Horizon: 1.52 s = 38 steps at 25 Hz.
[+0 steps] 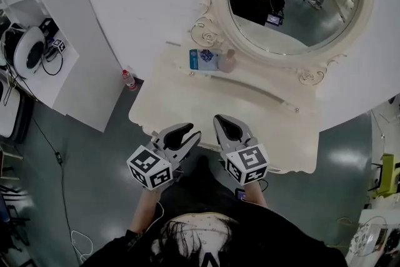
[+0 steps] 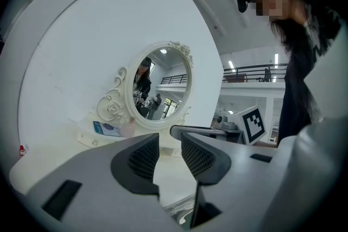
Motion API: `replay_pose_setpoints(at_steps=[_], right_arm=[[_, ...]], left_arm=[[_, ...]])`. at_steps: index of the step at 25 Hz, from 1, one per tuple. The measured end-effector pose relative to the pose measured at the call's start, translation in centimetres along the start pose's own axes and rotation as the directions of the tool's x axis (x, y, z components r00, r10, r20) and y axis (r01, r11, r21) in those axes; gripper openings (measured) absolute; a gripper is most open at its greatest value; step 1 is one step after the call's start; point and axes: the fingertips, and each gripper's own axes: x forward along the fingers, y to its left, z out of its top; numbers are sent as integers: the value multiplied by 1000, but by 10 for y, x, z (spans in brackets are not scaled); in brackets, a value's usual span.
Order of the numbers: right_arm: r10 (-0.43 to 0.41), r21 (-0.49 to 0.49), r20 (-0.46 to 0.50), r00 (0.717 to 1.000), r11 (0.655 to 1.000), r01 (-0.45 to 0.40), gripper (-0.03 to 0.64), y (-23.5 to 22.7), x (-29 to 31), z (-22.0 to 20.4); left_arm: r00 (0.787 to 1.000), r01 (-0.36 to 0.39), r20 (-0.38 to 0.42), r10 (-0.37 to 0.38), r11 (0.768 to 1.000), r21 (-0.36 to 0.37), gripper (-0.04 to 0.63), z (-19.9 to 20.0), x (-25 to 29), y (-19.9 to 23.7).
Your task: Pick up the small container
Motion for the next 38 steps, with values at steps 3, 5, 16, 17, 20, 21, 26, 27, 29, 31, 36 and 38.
replay_pose_setpoints(at_steps=[3,5,16,17,20,21,26,27,29,31,36,38], right_arm=[[0,3,2,1000,1000,0,9,-16,12,4],[-4,7,0,1000,1000,4,9,-31,20,5],[-53,44,-19,998,998,54,9,-123,57,4],[-56,45,-22,998,997,57,9,-131,61,3],[-59,51,-34,998,997,61,9,-152,72,-2],[-58,54,-37,998,997,60,9,-157,76,-4],[-49,54,-45,998,997,52,9,-183,93,-11],[-49,52,-44,998,997,51,9,-187,96,-11],[-44,51,-42,998,998,46,9,-194,102,-12],[-40,54,-40,998,998,42,9,-200,107,-14],[-45,36,-47,998,998,47,11,-213,117,-16],[-42,31,-54,998,999,43,18,-215,119,-18]], left_arm=[[1000,-10,-2,10,1000,2,118,6,11,10],[1000,-16,-5,16,1000,1,118,9,22,19],[999,-4,-45,4,1000,0,118,19,97,48],[999,-6,-49,6,1000,0,118,20,102,50],[998,-15,-63,15,1000,3,118,20,115,55],[997,-19,-70,19,1000,5,118,20,118,56],[994,-43,-96,44,999,11,118,17,134,61],[994,-47,-99,48,999,13,118,16,136,62],[992,-54,-111,55,998,14,118,14,140,63],[990,-60,-126,62,998,14,118,11,144,64],[988,-63,-141,65,998,17,118,10,154,65],[986,-59,-156,61,998,19,118,7,157,65]])
